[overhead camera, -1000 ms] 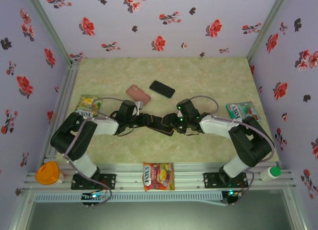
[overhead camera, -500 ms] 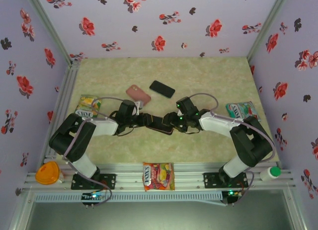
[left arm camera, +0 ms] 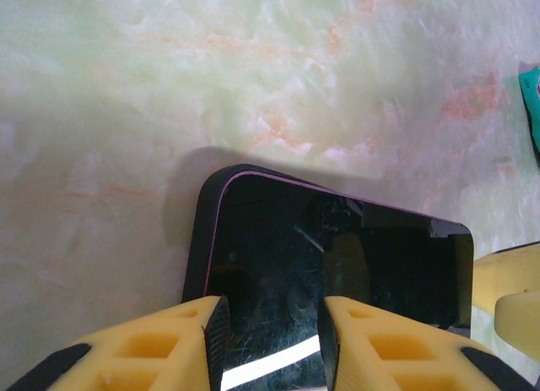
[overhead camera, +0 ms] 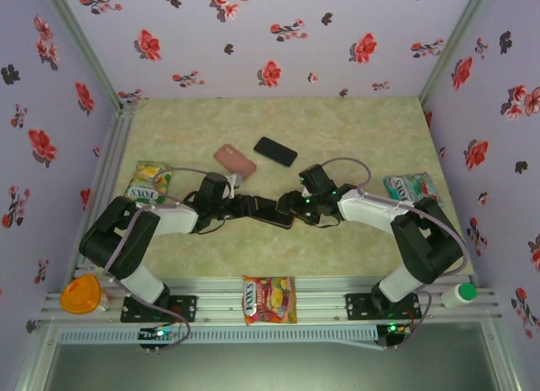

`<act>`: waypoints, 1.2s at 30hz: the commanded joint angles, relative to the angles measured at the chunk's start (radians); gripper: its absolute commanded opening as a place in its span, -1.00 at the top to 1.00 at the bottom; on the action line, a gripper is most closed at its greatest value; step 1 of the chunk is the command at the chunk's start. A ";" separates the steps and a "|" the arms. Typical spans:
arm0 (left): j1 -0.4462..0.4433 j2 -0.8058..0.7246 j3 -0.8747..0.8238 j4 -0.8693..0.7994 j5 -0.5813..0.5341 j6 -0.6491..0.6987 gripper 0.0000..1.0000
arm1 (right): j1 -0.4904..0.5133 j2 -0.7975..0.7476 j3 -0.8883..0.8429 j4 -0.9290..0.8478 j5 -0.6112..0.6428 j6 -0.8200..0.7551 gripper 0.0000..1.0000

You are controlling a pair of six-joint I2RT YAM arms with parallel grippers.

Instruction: Put the phone into the phone case

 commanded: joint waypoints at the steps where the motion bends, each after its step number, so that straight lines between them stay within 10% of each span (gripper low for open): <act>1: -0.009 -0.039 -0.009 -0.009 -0.023 -0.011 0.24 | 0.009 -0.005 0.026 -0.012 0.023 -0.016 -0.30; 36: -0.013 -0.048 0.014 -0.093 0.006 -0.003 0.40 | 0.004 -0.087 -0.030 -0.001 0.067 -0.053 -0.09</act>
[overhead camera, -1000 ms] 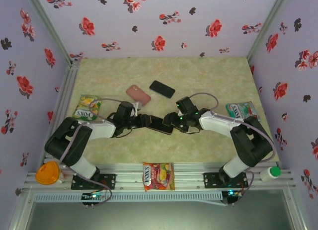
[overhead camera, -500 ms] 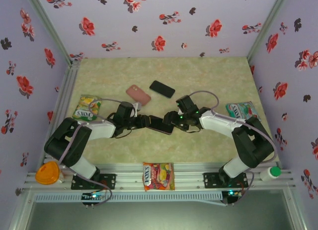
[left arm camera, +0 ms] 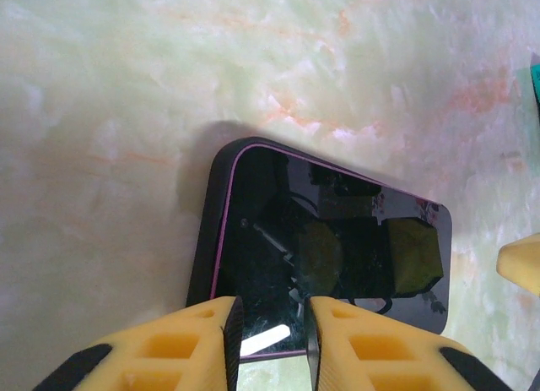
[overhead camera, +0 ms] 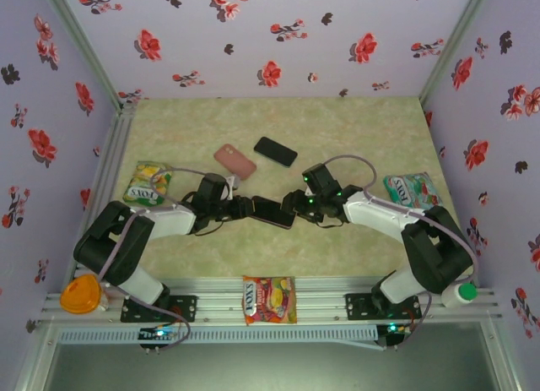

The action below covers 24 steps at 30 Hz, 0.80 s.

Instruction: Put the phone into the phone case

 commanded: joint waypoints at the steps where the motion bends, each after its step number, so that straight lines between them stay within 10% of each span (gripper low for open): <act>1: -0.011 0.001 0.017 -0.015 0.015 -0.003 0.40 | 0.003 -0.010 -0.012 0.026 0.016 -0.011 -0.09; 24: -0.016 0.043 0.016 0.005 -0.003 -0.013 0.41 | 0.008 0.003 -0.032 0.042 -0.025 -0.014 0.04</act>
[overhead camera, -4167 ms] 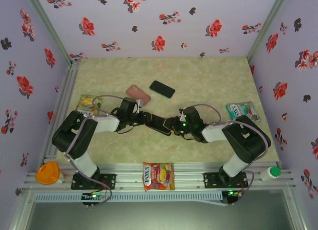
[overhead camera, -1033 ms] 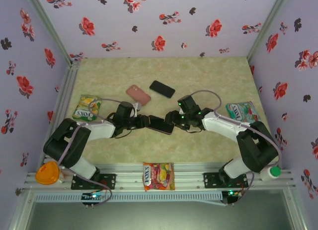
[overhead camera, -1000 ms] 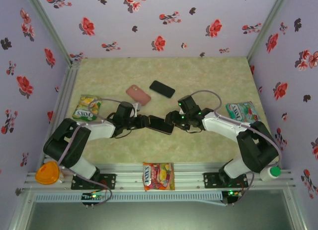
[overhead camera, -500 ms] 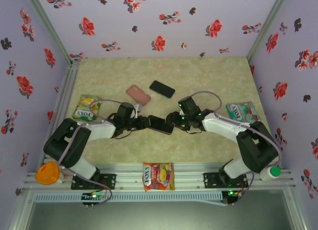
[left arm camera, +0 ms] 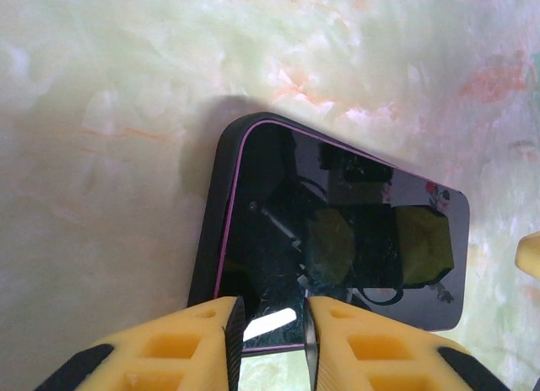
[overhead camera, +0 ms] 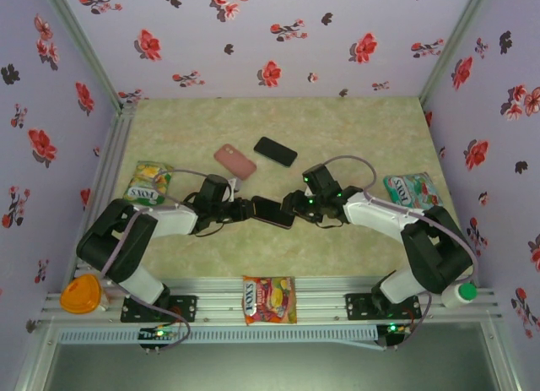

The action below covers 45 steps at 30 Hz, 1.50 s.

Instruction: Put the phone into the phone case

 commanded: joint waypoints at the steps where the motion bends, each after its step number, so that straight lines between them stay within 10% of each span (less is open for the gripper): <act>1: -0.008 0.015 0.014 0.012 -0.004 -0.013 0.41 | 0.012 0.003 -0.022 0.013 -0.012 -0.012 0.07; 18: -0.006 -0.070 0.021 -0.035 -0.067 -0.010 0.40 | 0.066 0.009 -0.064 0.021 0.006 0.003 0.55; 45: 0.013 0.038 0.054 0.005 -0.064 -0.002 0.14 | 0.031 0.037 0.007 -0.050 0.052 -0.064 0.30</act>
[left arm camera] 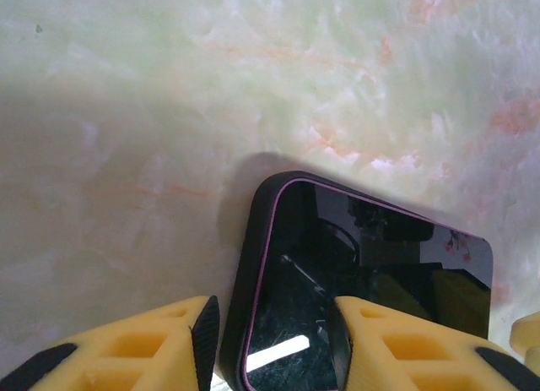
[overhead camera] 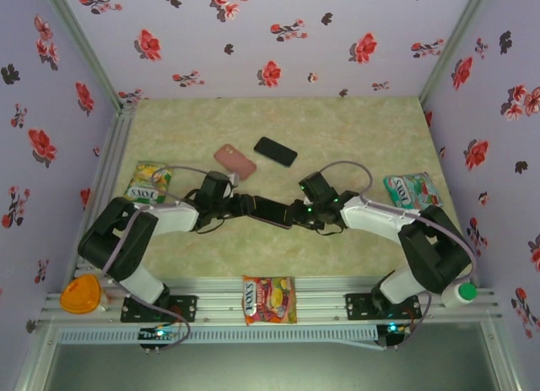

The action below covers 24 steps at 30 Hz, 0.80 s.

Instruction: Put the phone into the phone case

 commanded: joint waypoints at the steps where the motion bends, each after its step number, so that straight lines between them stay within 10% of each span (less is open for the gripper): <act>1: 0.003 0.025 0.018 0.031 0.023 -0.002 0.14 | -0.007 0.032 0.036 -0.005 -0.001 -0.023 0.30; 24: 0.002 0.038 0.008 0.050 0.041 -0.009 0.13 | -0.013 0.085 0.066 0.012 -0.017 -0.027 0.31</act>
